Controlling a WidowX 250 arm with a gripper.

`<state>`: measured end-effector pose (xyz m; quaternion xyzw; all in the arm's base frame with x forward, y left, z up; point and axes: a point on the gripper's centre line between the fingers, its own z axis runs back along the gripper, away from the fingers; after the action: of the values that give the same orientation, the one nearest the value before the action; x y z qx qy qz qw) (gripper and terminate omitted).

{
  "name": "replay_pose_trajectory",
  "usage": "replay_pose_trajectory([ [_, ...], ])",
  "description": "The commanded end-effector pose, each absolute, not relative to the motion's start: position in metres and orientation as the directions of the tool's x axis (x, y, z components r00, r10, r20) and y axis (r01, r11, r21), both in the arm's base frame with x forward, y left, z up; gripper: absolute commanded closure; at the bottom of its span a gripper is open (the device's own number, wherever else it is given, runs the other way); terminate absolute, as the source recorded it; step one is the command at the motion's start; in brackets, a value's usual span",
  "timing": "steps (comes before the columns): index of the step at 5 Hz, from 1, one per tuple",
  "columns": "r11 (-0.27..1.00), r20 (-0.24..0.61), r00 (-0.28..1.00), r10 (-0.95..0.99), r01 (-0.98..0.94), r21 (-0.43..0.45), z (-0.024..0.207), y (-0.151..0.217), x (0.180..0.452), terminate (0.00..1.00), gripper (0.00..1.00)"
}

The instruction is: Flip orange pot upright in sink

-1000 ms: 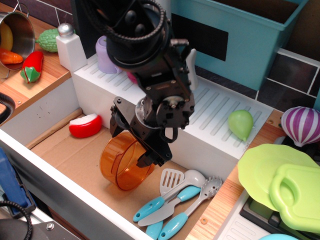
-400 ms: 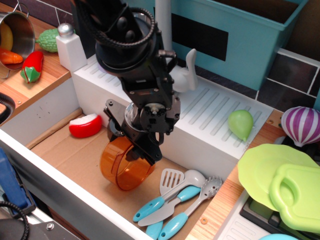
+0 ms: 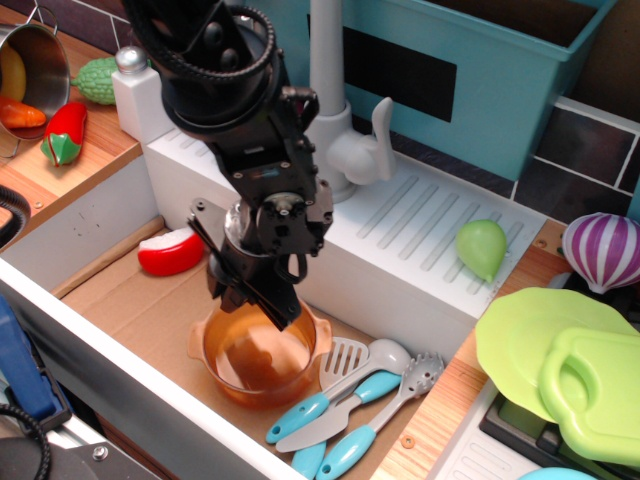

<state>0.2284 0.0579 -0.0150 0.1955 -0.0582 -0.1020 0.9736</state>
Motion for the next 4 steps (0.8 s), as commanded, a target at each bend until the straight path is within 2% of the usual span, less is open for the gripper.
replay_pose_trajectory([
  [1, 0.901, 0.086, 0.963, -0.256, 0.206, 0.381, -0.0021, 0.0677, 0.2305, 0.00, 1.00],
  [2, 0.906, 0.099, 0.960, -0.260, 0.208, 0.368, -0.0059, 0.0699, 0.2264, 0.00, 1.00],
  [3, 0.943, 0.138, 0.966, -0.219, 0.172, 0.285, -0.0050, 0.0721, 0.2296, 0.00, 0.00],
  [4, 0.957, 0.151, 0.970, -0.189, 0.148, 0.248, -0.0048, 0.0668, 0.2301, 0.00, 0.00],
])
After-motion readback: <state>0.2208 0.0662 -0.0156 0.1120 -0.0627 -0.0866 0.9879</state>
